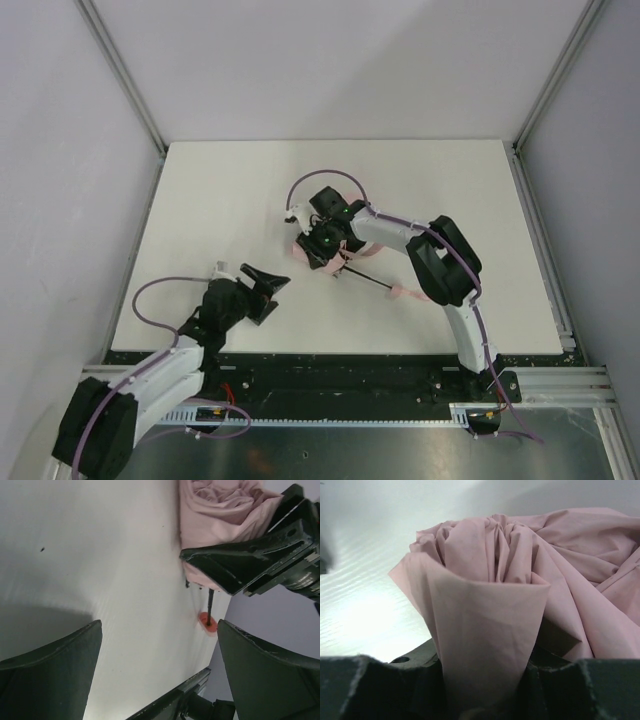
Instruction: Put away the umbrella
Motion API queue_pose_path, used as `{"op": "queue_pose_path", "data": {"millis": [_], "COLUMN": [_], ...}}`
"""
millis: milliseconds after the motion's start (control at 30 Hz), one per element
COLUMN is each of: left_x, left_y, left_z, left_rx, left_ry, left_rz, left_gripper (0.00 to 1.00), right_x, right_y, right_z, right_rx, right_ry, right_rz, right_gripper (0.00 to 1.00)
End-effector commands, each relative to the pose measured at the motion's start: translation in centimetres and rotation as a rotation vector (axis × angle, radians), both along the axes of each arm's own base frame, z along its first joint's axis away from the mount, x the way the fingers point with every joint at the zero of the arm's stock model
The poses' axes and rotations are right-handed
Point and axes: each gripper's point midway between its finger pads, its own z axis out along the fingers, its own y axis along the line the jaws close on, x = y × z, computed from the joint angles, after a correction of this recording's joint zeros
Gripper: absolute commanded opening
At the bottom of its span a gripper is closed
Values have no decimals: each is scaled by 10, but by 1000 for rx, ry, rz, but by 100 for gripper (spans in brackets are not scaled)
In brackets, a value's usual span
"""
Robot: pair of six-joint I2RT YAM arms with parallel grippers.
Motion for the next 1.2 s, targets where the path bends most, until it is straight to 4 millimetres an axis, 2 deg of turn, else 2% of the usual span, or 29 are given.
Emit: {"op": "queue_pose_path", "data": {"millis": [0,367,500,700,900,1033,1167], "left_x": [27,65,81,98,106,103,101], "left_y": [-12,-14,-17,-19,-26,-33,-26], "left_z": [50,33,37,33,8,-11,-27], "left_rx": [-107,-110,-150,-121,-115,-116,-67], "left_ry": [-236,-190,-202,-213,-128,-62,-39], "left_rz": [-20,34,49,74,89,98,166], "left_gripper": [100,99,99,100,99,97,94], "right_x": [-118,-111,-110,-108,-106,-104,-102], "right_y": [-45,-46,-46,-47,-44,-43,-39], "right_z": [-97,-94,-94,-93,-89,-87,-80], "right_rx": [-144,-104,-98,-95,-80,-80,-65], "right_ry": [536,555,554,552,546,535,518], "right_rz": [16,-2,-4,-8,-4,-2,9], "right_gripper": [0,0,0,0,0,0,0]}}
